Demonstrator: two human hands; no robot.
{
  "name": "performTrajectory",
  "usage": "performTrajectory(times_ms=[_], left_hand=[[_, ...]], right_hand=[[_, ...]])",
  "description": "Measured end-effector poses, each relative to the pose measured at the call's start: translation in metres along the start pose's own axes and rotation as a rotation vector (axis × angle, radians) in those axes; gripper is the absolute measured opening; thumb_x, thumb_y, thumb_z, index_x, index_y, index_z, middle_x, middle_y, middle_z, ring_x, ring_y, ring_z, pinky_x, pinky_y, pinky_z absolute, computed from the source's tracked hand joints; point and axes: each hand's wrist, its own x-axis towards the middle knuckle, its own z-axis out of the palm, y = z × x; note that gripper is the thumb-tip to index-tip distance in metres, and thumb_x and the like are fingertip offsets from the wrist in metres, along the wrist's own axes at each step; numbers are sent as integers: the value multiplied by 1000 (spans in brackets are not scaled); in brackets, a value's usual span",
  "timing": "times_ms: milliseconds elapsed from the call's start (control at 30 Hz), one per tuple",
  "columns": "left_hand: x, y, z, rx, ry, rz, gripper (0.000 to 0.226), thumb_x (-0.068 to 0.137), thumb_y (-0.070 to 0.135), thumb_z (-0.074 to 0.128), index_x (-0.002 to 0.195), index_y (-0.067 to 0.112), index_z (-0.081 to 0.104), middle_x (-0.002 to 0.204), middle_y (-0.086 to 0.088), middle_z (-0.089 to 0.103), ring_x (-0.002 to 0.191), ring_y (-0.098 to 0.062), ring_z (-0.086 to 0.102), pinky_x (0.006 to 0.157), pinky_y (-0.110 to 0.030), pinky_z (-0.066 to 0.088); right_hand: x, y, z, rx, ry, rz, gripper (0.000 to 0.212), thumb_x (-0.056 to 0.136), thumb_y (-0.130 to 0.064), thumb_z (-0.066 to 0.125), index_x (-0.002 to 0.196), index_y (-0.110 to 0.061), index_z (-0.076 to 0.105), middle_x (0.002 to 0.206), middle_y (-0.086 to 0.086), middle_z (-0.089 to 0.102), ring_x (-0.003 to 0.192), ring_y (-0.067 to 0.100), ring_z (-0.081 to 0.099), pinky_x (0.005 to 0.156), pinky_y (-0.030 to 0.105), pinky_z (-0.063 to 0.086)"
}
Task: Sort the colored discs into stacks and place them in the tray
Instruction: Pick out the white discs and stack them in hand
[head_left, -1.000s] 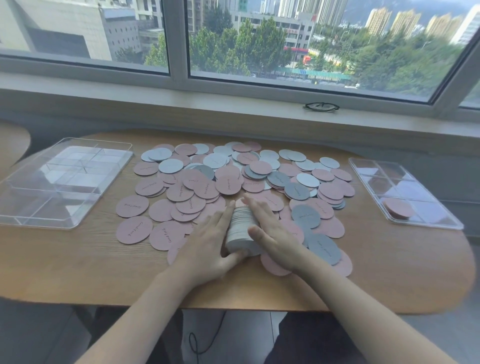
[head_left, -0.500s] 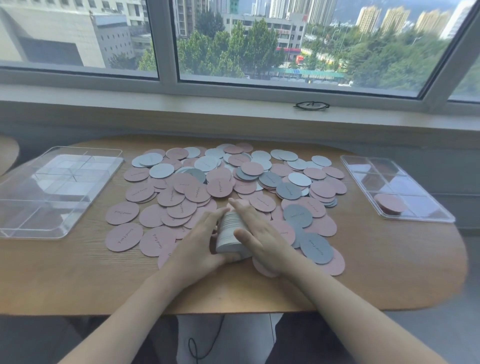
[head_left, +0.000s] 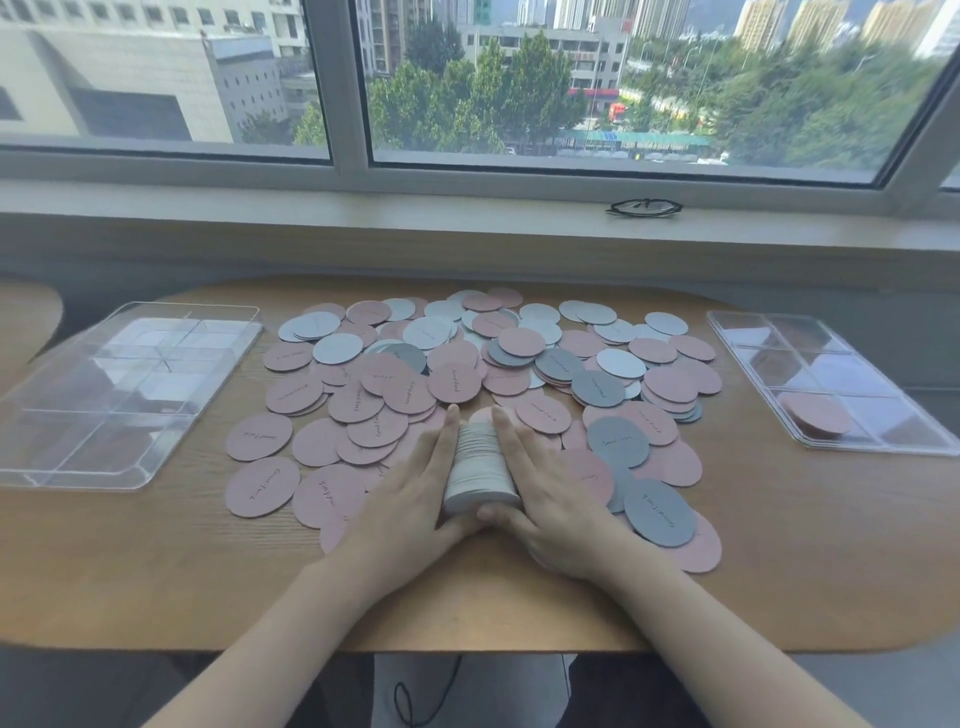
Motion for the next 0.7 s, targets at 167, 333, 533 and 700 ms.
performTrajectory(times_ms=[167,333,533,700], left_hand=[[0,-10,-9,76,-44,68,111,79,82,44,156,31,-18,153,11,22,137,-16,37,111,-28,34],[4,-18,-22,-86,-121,106,99,83,72,52,155,43,-9,152,22,21,142,4,21,118,-31,21],[7,-29,-52,-280,-116,77,76,88,55,55,154,42,22,146,23,36,141,-5,33,112,-21,29],[30,-41,-74,-300,70,-46,42,94,42,60,135,33,55,126,16,58,122,-5,52,103,-24,41]], right_hand=[[-1,-1,1,74,74,-7,89,89,-66,48,158,-27,7,154,-11,22,137,11,30,113,33,32],[1,-2,-2,35,125,-24,91,86,-75,44,156,-22,19,148,-10,29,130,13,39,108,34,36],[18,-1,-13,-65,143,-66,88,86,-71,45,153,-17,29,141,-3,42,121,11,40,97,23,30],[47,10,-26,-29,169,62,86,85,-72,45,154,-24,25,143,-7,41,123,14,42,97,31,33]])
